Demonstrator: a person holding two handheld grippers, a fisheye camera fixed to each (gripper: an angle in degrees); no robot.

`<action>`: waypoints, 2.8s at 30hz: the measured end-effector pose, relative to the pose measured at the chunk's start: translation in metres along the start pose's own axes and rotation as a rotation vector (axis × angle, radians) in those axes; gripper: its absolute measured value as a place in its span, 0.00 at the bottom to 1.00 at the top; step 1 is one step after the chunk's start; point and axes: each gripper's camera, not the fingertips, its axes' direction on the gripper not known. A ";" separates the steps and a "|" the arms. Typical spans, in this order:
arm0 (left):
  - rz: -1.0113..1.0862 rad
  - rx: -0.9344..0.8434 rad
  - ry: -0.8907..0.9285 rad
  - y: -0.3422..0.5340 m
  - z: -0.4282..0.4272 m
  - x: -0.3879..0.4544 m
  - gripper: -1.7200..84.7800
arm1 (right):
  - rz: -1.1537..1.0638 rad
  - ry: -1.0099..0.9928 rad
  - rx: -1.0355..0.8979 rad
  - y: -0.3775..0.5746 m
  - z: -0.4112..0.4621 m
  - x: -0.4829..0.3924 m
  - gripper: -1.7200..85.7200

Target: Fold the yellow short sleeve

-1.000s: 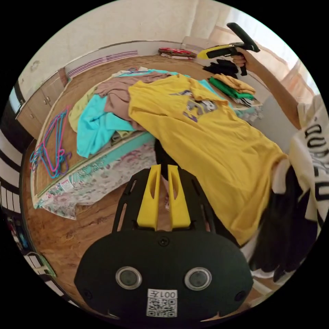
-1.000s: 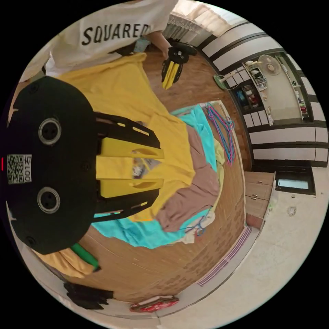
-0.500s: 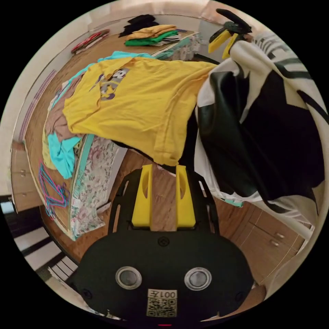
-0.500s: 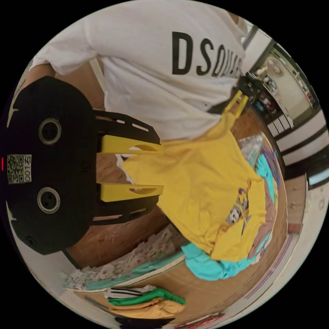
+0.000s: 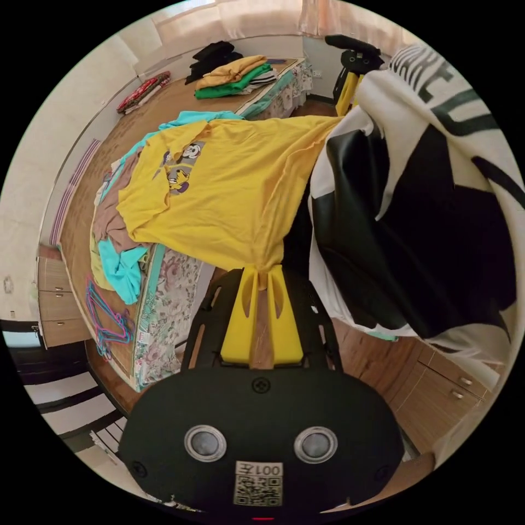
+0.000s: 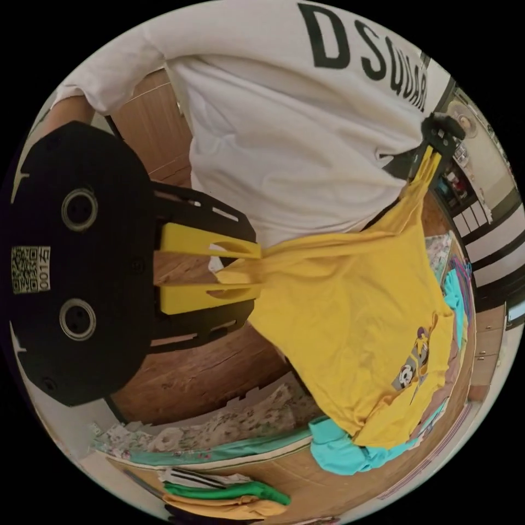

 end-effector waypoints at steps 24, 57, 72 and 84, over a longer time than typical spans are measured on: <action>-0.146 0.340 -0.161 -0.028 -0.122 -0.109 0.01 | 0.196 0.697 0.445 0.030 -0.087 -0.058 0.03; -0.539 -0.031 0.005 -0.231 0.033 -0.713 0.02 | 0.251 0.448 0.381 -0.291 -0.003 0.344 0.04; -0.159 -0.099 -0.059 -0.344 0.081 -0.767 0.07 | 0.098 0.367 0.251 -0.380 0.026 0.419 0.07; -0.267 0.040 0.231 -0.316 0.058 -0.861 0.05 | 0.154 0.487 0.240 -0.402 0.014 0.459 0.04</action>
